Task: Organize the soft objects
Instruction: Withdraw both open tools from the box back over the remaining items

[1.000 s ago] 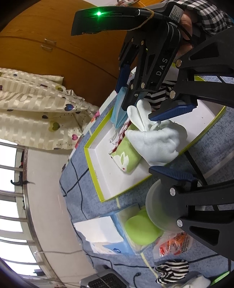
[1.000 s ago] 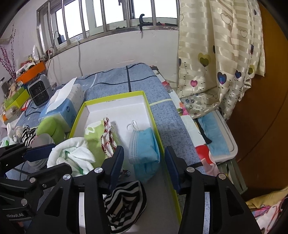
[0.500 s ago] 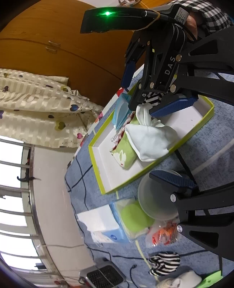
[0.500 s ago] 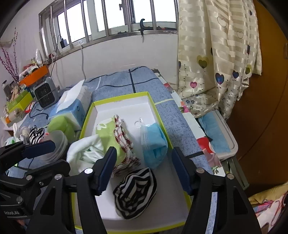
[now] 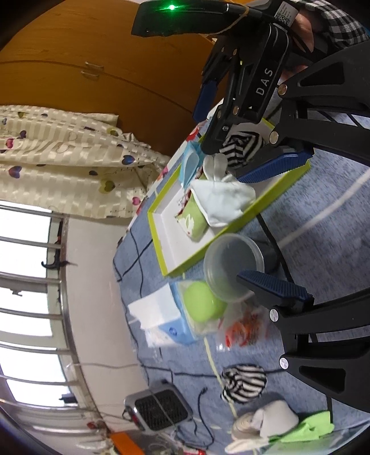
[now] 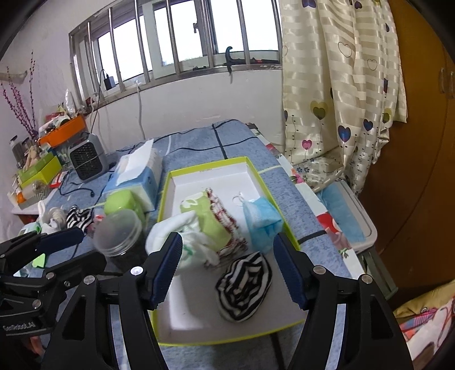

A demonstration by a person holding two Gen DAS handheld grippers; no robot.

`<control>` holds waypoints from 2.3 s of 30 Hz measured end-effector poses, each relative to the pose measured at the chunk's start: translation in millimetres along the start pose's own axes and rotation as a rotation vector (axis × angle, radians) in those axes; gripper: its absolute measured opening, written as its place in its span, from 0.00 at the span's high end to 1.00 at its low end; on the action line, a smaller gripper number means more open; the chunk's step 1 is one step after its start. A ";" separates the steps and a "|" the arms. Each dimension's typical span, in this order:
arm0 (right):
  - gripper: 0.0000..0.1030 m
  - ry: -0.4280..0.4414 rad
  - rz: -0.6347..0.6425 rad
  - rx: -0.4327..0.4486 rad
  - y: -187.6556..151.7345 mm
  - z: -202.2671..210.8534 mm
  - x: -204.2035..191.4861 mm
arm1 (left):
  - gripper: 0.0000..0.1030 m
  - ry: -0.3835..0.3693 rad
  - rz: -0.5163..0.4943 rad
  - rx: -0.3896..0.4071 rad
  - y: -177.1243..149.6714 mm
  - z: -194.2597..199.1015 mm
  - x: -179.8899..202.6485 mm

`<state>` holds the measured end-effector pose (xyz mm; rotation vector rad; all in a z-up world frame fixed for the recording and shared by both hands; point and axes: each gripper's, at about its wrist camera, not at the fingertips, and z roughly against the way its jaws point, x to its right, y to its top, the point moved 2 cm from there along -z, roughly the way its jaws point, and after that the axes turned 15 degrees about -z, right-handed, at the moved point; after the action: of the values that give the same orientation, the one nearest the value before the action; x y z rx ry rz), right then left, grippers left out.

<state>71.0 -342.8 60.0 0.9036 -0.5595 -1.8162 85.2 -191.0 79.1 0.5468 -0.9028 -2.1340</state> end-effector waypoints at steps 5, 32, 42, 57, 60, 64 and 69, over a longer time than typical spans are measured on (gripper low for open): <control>0.35 0.017 0.002 0.010 -11.2 8.6 -12.2 | 0.38 0.037 0.007 0.009 -11.3 14.4 -9.2; 0.35 0.181 0.161 -0.042 -49.8 -3.4 -125.5 | 0.38 0.265 0.151 -0.027 -77.6 67.2 -126.7; 0.35 0.197 0.243 -0.086 -57.7 -25.2 -158.5 | 0.38 0.329 0.217 -0.048 -93.0 73.1 -180.8; 0.35 0.187 0.326 -0.140 -65.2 -62.6 -196.2 | 0.38 0.344 0.293 -0.076 -99.9 63.6 -243.1; 0.35 0.199 0.319 -0.153 -64.6 -68.2 -202.2 | 0.38 0.320 0.289 -0.091 -97.9 55.9 -251.9; 0.35 0.217 0.318 -0.158 -60.5 -75.5 -215.7 | 0.38 0.314 0.272 -0.112 -97.4 46.7 -257.0; 0.35 0.237 0.296 -0.188 -55.5 -91.9 -229.7 | 0.38 0.291 0.265 -0.118 -96.9 39.3 -260.7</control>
<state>164.7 -108.1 39.6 0.8446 -0.3448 -1.4452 180.6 72.2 57.4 0.6213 -0.6438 -1.7992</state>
